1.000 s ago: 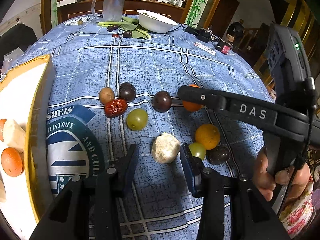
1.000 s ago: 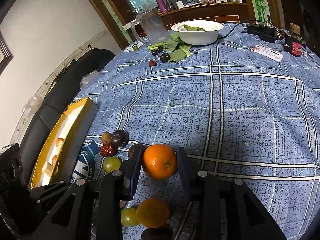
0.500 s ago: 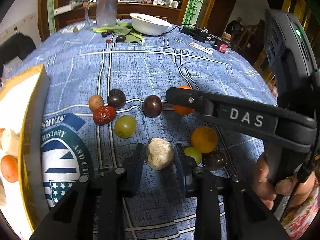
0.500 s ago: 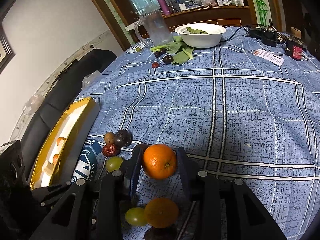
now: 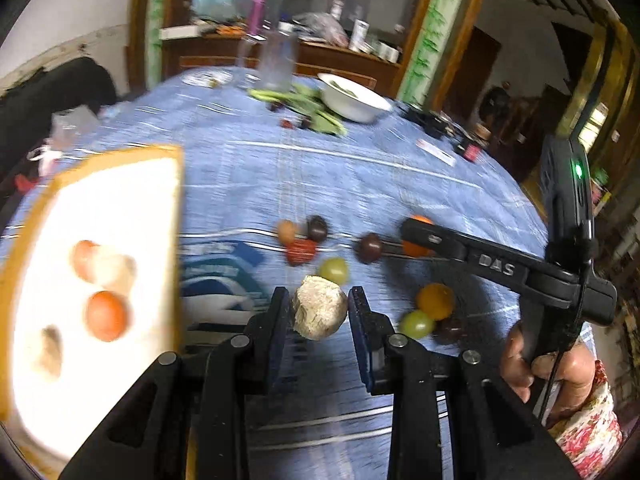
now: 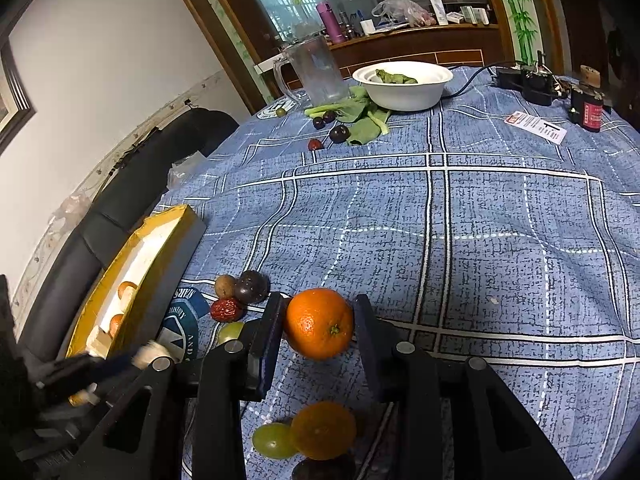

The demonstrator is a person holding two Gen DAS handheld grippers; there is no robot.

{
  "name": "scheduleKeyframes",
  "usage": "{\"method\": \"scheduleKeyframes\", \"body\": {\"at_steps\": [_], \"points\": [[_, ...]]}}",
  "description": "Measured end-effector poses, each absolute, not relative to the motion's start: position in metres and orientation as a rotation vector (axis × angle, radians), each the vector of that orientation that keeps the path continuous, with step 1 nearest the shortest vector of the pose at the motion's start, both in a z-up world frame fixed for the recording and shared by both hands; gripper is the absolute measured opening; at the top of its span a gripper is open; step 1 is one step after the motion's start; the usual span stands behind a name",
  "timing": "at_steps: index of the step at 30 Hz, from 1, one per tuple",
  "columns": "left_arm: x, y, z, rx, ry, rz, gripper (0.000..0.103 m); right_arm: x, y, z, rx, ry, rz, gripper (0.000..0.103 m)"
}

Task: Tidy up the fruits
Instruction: 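Carry the white chunk and orange into the tray and open both tools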

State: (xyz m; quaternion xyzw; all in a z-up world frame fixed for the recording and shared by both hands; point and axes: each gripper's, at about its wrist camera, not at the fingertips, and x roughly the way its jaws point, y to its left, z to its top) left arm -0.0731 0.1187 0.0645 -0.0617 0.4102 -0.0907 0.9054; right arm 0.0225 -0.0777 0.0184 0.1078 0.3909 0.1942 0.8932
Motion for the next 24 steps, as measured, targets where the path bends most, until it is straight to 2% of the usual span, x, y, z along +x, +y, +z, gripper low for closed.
{"method": "scheduleKeyframes", "body": {"at_steps": [7,12,17,24], "points": [[-0.102,0.204,0.078,-0.202,0.806,-0.002,0.029,0.013,-0.071,0.027,0.215,0.791,0.384,0.038],[-0.119,0.251,0.071,-0.246,0.809,0.087,0.029,-0.016,-0.032,0.05,0.183,0.77,0.475,0.039],[-0.131,0.27,0.06,-0.272,0.833,0.105,0.03,-0.035,0.039,0.067,0.104,0.79,0.612,0.039],[-0.142,0.272,0.054,-0.25,0.831,0.103,0.03,-0.056,0.124,0.054,-0.035,0.831,0.704,0.039]]}}
